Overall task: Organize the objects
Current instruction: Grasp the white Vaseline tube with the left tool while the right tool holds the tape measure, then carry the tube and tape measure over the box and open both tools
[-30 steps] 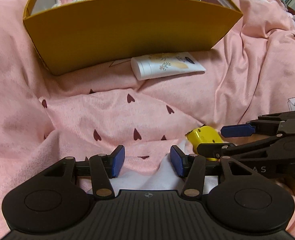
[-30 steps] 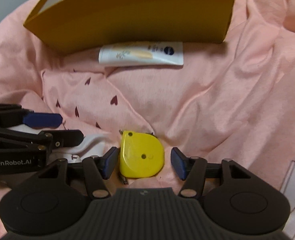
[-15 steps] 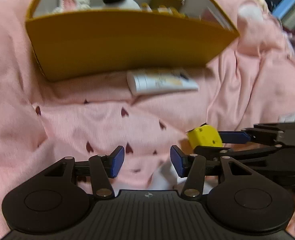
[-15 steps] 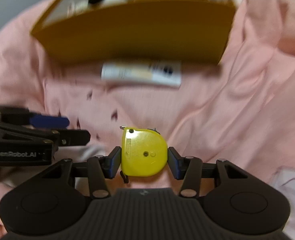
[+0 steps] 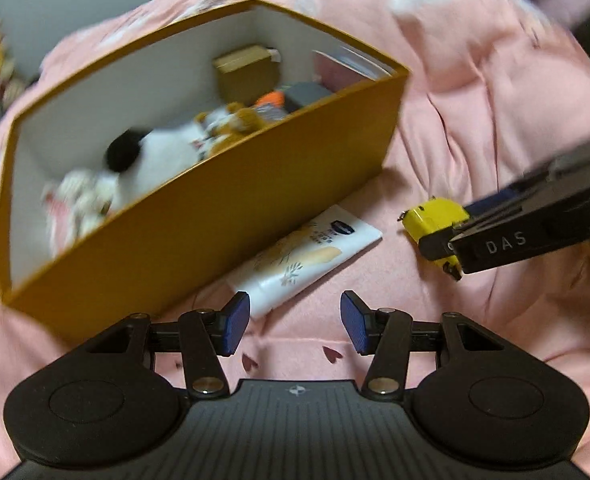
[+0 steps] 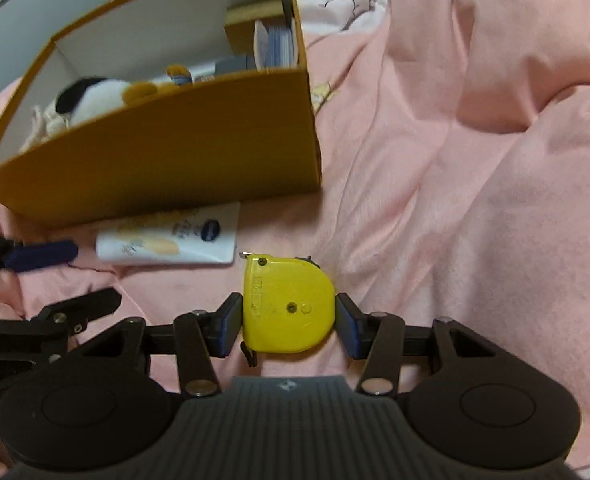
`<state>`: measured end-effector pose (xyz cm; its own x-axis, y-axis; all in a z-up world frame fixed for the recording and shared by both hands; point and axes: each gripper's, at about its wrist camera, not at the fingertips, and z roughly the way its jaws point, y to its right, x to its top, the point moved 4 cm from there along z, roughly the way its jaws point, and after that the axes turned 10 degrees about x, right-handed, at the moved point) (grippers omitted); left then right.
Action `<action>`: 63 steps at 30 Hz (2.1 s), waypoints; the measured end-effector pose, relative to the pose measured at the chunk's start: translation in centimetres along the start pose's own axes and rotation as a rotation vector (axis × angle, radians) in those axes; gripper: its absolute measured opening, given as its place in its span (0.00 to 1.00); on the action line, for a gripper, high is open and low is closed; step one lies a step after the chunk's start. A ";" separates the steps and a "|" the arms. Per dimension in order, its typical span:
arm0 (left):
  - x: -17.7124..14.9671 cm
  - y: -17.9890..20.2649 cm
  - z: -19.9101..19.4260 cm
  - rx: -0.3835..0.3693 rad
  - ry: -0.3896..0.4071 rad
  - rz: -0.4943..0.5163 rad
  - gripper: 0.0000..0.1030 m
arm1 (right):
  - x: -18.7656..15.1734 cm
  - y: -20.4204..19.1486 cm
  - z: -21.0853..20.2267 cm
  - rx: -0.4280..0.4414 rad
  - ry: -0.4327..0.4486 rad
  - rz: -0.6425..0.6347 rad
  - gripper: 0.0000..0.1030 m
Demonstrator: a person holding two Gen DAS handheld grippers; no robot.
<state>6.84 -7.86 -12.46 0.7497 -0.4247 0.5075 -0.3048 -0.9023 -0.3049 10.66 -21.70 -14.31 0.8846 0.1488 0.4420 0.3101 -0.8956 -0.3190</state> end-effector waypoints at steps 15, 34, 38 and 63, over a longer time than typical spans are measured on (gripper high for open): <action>0.7 7.2 4.7 0.239 0.026 0.553 0.57 | -0.1 1.1 0.4 0.095 0.003 0.061 0.51; 1.8 5.1 1.9 0.196 0.090 0.318 0.18 | 0.0 1.6 0.2 0.129 0.014 0.101 0.50; 1.1 3.1 -0.3 0.156 0.099 0.174 0.18 | -0.1 1.4 0.1 0.122 0.017 0.096 0.50; 5.4 -10.9 -10.1 -0.080 0.335 -0.407 0.18 | 8.6 -6.0 -11.8 0.145 0.309 -0.100 0.50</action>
<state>8.31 -1.06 1.79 0.5923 -0.0272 0.8053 -0.0817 -0.9963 0.0265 12.32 -19.99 1.32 0.7066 0.0793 0.7032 0.4559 -0.8111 -0.3666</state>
